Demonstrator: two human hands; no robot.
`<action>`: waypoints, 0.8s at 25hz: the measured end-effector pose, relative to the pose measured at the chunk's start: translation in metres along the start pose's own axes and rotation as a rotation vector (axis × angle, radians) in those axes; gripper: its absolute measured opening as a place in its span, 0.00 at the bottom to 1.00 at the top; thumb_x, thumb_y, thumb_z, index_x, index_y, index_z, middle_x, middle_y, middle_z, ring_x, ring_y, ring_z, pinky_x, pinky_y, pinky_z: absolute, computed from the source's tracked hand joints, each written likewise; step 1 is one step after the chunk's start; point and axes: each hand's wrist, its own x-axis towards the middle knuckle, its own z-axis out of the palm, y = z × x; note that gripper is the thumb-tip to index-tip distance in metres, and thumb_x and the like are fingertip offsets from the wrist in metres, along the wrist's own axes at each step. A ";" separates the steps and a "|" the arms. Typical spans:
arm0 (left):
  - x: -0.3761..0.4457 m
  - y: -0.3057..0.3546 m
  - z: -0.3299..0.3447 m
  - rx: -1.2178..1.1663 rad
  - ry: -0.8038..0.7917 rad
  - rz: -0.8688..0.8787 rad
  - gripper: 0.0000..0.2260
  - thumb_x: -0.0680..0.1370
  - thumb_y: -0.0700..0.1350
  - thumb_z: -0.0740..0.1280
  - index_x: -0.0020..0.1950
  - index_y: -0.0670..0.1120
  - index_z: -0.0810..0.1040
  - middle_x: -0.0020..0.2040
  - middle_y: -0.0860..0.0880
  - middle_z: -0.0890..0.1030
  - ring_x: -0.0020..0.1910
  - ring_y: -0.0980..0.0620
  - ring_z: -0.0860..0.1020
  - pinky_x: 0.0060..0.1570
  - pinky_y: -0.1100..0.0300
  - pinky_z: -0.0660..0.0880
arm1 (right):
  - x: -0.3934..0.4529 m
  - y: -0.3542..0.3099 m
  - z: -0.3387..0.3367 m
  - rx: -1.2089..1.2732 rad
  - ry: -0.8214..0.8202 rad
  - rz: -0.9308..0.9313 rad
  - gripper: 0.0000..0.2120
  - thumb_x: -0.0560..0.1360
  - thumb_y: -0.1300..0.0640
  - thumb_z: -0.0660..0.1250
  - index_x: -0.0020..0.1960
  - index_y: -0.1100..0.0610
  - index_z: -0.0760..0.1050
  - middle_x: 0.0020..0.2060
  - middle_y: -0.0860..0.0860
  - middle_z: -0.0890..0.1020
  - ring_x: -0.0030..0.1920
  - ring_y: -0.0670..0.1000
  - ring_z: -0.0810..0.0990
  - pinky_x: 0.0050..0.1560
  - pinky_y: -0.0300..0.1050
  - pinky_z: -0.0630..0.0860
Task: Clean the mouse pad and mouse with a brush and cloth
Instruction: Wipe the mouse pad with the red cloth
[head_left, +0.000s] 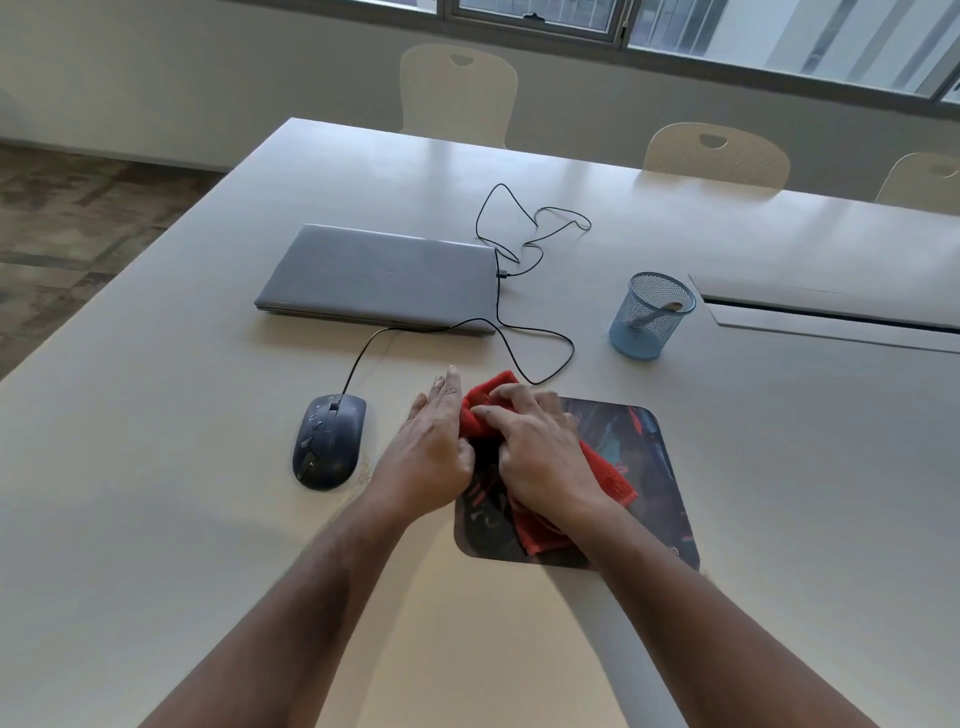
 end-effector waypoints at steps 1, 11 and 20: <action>0.000 0.001 -0.001 -0.001 -0.003 -0.005 0.37 0.77 0.39 0.59 0.82 0.41 0.43 0.82 0.43 0.50 0.76 0.61 0.43 0.73 0.66 0.38 | -0.006 0.003 0.000 -0.001 -0.001 -0.007 0.25 0.78 0.56 0.57 0.72 0.42 0.75 0.72 0.43 0.71 0.70 0.54 0.65 0.68 0.58 0.67; -0.001 0.002 0.000 0.029 -0.006 0.005 0.36 0.79 0.39 0.59 0.81 0.41 0.43 0.82 0.42 0.51 0.80 0.54 0.45 0.77 0.60 0.42 | 0.022 0.002 -0.004 -0.034 -0.021 0.124 0.26 0.80 0.58 0.58 0.75 0.42 0.72 0.73 0.49 0.68 0.70 0.58 0.65 0.71 0.59 0.64; -0.001 0.002 -0.001 0.027 -0.011 -0.005 0.36 0.77 0.38 0.60 0.81 0.39 0.44 0.81 0.41 0.51 0.80 0.52 0.46 0.78 0.57 0.44 | -0.006 0.023 -0.009 -0.019 0.004 0.099 0.26 0.78 0.58 0.58 0.72 0.39 0.75 0.70 0.45 0.70 0.69 0.55 0.66 0.69 0.58 0.67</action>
